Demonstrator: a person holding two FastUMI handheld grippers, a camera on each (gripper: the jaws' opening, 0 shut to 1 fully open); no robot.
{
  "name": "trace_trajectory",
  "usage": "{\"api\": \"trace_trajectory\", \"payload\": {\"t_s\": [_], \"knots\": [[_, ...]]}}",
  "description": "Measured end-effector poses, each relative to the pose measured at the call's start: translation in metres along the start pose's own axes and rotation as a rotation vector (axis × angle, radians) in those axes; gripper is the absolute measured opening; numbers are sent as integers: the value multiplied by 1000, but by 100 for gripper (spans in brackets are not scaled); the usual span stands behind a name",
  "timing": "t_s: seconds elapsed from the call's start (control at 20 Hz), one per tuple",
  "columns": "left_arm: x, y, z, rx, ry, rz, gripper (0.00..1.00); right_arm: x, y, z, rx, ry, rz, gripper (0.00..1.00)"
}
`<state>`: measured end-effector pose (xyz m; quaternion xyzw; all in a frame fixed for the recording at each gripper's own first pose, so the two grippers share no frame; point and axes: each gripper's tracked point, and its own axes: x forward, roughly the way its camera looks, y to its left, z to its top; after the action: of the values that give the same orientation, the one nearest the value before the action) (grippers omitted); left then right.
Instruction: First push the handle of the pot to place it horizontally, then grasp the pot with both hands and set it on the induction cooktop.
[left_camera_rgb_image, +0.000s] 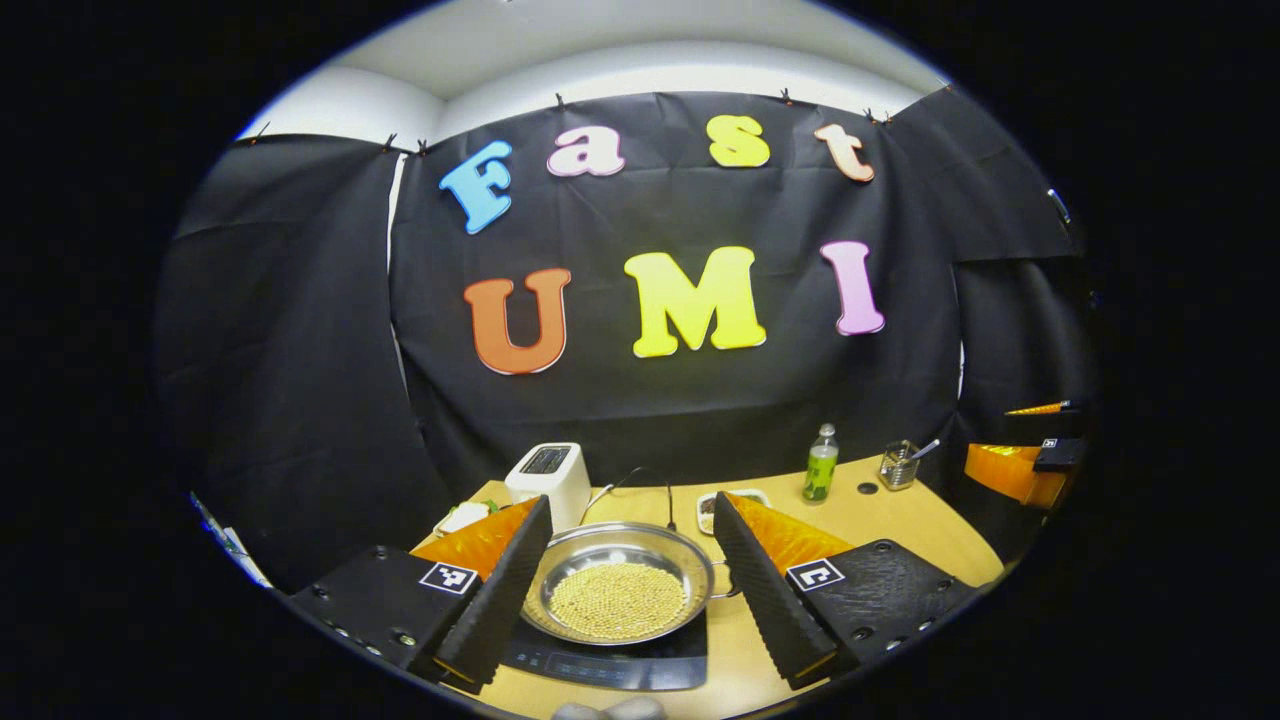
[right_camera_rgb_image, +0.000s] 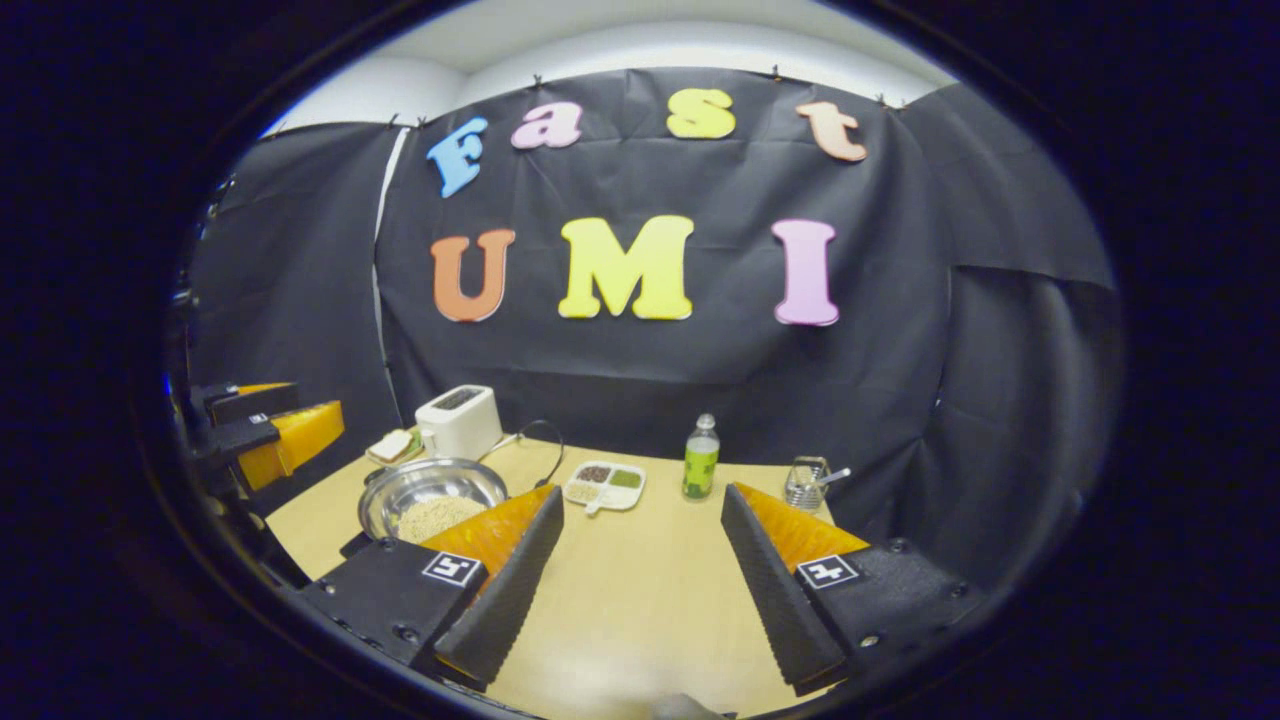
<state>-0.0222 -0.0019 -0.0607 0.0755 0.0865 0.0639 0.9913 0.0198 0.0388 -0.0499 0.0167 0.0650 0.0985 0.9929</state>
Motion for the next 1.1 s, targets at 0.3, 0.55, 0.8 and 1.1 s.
{"api": "trace_trajectory", "payload": {"t_s": [0.3, 0.55, 0.8, 1.1], "knots": [[-59, -66, 47, -26, -84, -35, 96, -65, -73, 28, 58, -86, -27, 100], [-83, -89, 75, -29, -119, -54, 96, -91, -103, 35, 94, -112, -45, 96], [-91, -101, 93, -51, -124, -78, 96, -105, -115, 47, 84, -143, -69, 96], [-100, -105, 101, -40, -127, -61, 96, -122, -125, 66, 62, -178, -76, 99]]}}
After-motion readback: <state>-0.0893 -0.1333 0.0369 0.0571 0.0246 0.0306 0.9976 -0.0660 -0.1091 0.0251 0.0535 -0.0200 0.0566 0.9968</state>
